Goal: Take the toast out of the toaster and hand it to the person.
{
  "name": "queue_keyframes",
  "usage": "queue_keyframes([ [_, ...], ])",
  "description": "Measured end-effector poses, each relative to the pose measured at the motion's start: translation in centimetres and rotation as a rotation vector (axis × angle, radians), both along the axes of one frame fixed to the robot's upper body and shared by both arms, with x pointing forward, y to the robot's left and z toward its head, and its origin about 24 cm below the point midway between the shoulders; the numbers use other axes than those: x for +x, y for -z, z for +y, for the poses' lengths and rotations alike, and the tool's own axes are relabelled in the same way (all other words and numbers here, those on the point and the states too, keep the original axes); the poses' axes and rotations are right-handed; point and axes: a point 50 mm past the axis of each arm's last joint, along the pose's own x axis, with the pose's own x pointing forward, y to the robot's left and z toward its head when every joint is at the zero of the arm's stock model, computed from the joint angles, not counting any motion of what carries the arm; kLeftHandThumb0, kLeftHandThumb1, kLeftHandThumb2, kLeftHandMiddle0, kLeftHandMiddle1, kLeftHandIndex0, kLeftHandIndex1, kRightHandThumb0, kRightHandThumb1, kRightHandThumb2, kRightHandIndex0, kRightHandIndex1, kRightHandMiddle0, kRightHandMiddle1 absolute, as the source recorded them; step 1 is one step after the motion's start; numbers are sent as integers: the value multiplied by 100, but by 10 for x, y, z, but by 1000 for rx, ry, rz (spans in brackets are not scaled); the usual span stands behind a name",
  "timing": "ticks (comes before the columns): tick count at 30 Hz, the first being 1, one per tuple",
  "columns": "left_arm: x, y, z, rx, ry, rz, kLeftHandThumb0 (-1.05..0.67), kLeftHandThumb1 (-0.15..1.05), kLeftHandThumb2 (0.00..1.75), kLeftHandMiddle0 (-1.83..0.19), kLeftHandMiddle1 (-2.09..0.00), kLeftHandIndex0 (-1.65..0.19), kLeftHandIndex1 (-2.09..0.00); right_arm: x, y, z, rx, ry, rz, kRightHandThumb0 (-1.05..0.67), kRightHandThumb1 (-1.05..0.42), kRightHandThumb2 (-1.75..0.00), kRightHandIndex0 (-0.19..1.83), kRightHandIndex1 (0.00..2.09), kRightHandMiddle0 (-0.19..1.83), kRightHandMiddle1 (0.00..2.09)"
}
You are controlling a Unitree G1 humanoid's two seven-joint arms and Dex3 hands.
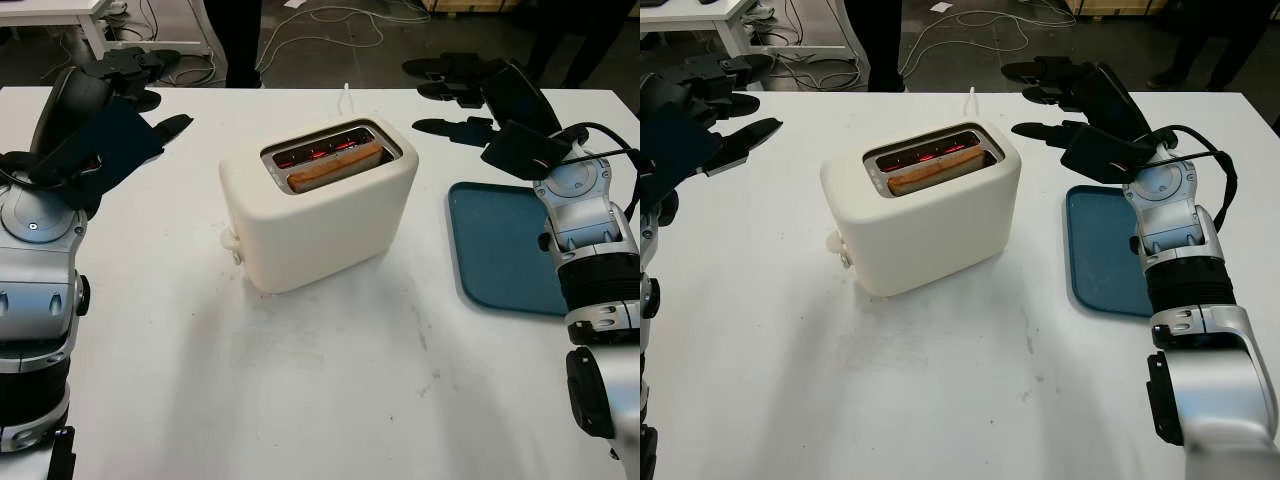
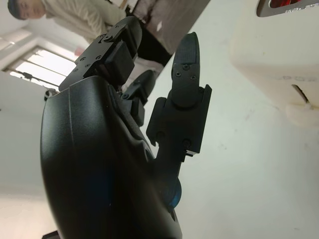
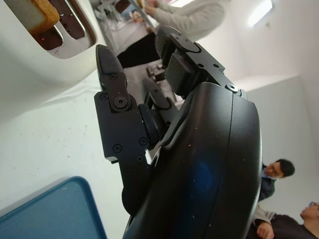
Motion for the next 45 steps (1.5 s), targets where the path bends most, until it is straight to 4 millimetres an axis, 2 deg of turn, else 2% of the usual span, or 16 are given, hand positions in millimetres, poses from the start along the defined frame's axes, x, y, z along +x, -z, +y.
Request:
queue_keyframes([
  [25,0,-1,-5,9,26,8,-35,92,28,-24,-74,-51,-1,0,1,0,-3,1,4,-42,-92,-1,69,1,63,0],
  [45,0,-2,-5,9,26,7,-35,92,27,-21,-75,-51,-1,0,3,0,-3,3,10,-42,-92,-1,69,1,63,0],
])
